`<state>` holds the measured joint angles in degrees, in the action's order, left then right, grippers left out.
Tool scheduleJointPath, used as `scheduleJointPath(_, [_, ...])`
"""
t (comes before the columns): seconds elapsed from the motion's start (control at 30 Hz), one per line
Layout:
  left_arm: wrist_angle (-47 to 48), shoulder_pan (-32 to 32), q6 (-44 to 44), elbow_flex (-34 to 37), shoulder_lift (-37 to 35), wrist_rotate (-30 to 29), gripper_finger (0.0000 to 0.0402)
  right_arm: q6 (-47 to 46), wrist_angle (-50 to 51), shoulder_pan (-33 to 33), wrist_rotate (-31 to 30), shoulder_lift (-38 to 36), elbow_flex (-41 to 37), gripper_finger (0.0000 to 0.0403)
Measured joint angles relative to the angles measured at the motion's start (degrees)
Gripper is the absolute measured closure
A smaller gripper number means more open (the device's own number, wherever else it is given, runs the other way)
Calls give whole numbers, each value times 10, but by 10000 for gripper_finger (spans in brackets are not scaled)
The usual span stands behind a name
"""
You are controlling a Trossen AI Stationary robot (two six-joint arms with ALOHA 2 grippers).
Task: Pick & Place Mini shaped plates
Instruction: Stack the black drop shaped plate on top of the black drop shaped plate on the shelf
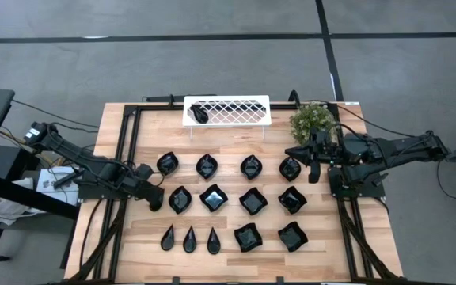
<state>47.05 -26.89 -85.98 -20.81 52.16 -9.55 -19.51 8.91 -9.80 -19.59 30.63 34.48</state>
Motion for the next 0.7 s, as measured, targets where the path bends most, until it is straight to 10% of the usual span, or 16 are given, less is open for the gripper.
scheduleJointPath(0.7, [-21, 0, 2, 0, 47, 4, 274, -38, 55, -34, -24, -16, -8, 403])
